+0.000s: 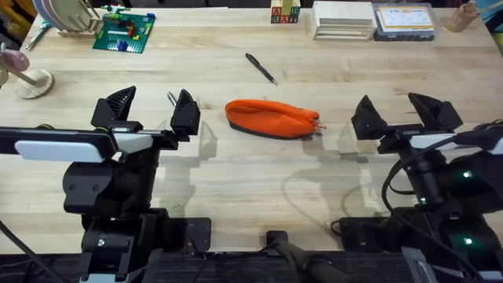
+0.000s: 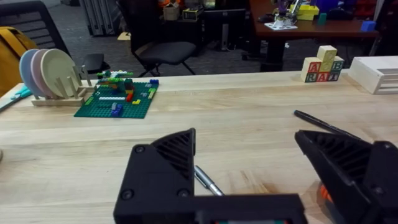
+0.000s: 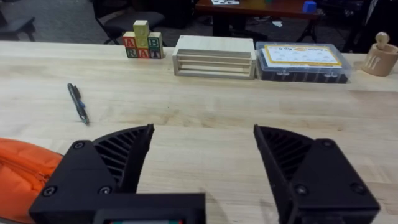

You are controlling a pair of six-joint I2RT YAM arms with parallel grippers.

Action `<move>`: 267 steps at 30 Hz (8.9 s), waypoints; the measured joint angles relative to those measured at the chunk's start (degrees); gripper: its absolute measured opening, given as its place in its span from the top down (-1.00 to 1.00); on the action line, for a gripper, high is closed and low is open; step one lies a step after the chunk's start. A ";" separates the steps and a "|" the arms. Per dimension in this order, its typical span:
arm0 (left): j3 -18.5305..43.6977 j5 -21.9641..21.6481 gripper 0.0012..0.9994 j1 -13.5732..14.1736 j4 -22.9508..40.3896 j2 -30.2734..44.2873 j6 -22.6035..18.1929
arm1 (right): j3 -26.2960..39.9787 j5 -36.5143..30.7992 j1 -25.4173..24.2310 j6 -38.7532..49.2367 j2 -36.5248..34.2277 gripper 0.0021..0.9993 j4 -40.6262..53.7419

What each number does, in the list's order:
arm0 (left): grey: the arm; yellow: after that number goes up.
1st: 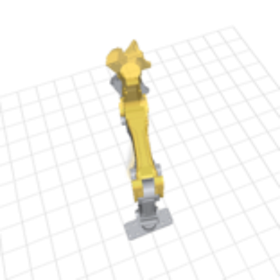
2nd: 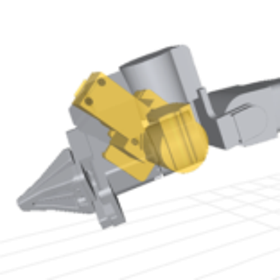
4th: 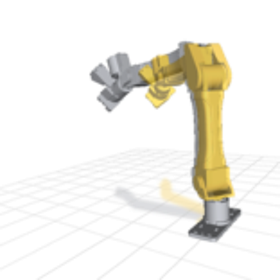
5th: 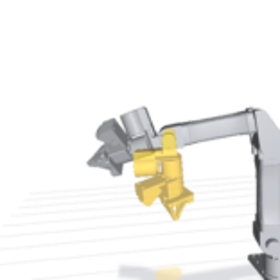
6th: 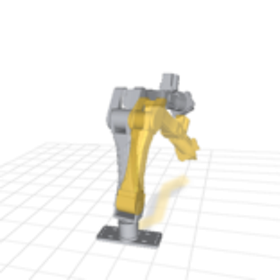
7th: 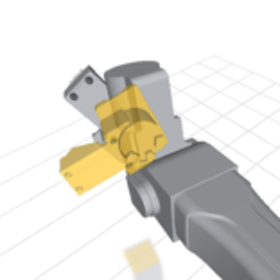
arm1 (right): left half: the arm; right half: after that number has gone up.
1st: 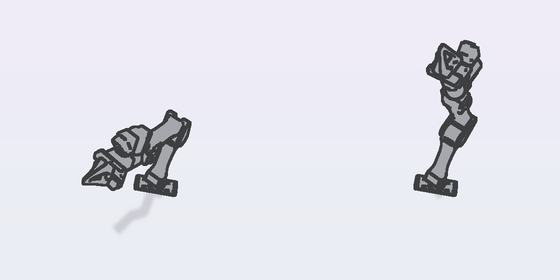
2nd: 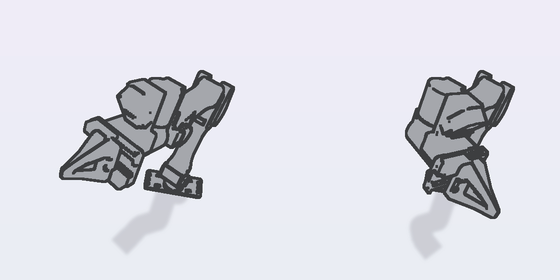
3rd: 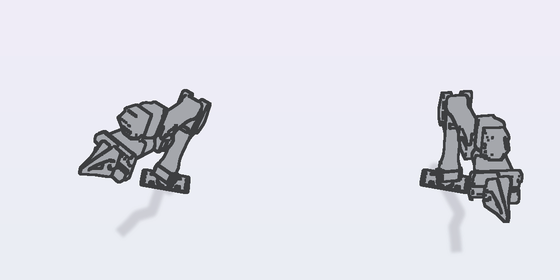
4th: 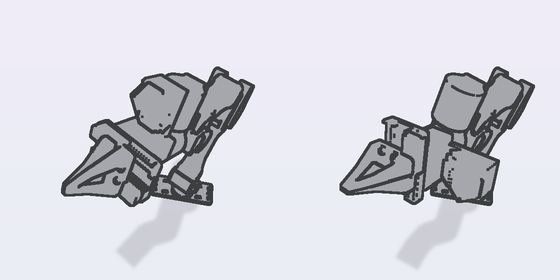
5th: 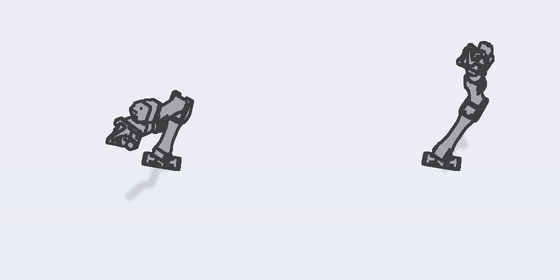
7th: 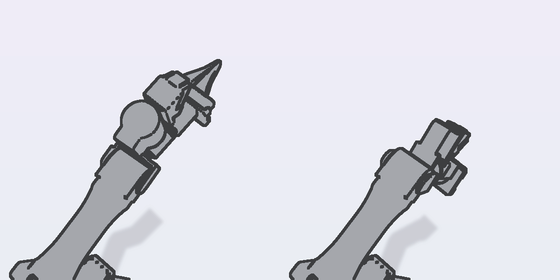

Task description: Unzip the bag, pick up the pens from the table one at a time and place them inside, then zip the bag closed.

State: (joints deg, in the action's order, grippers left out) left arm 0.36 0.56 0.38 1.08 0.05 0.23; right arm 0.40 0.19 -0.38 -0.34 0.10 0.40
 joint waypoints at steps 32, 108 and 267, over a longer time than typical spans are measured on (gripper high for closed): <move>31.46 9.18 -0.99 0.00 32.68 13.47 -0.01 | 40.56 0.73 -0.02 -0.52 -13.46 -1.00 40.62; 41.83 42.76 -0.95 0.00 29.04 69.88 -67.96 | 55.49 6.46 -0.02 -0.71 -21.22 -1.00 52.98; 41.86 57.09 0.92 0.07 20.52 85.37 -66.90 | 31.63 36.63 0.63 -31.85 -64.08 -1.00 22.03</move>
State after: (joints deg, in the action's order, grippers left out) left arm 42.22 57.65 0.45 21.61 85.43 -66.67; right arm 32.03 36.82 0.24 -32.18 -63.99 22.44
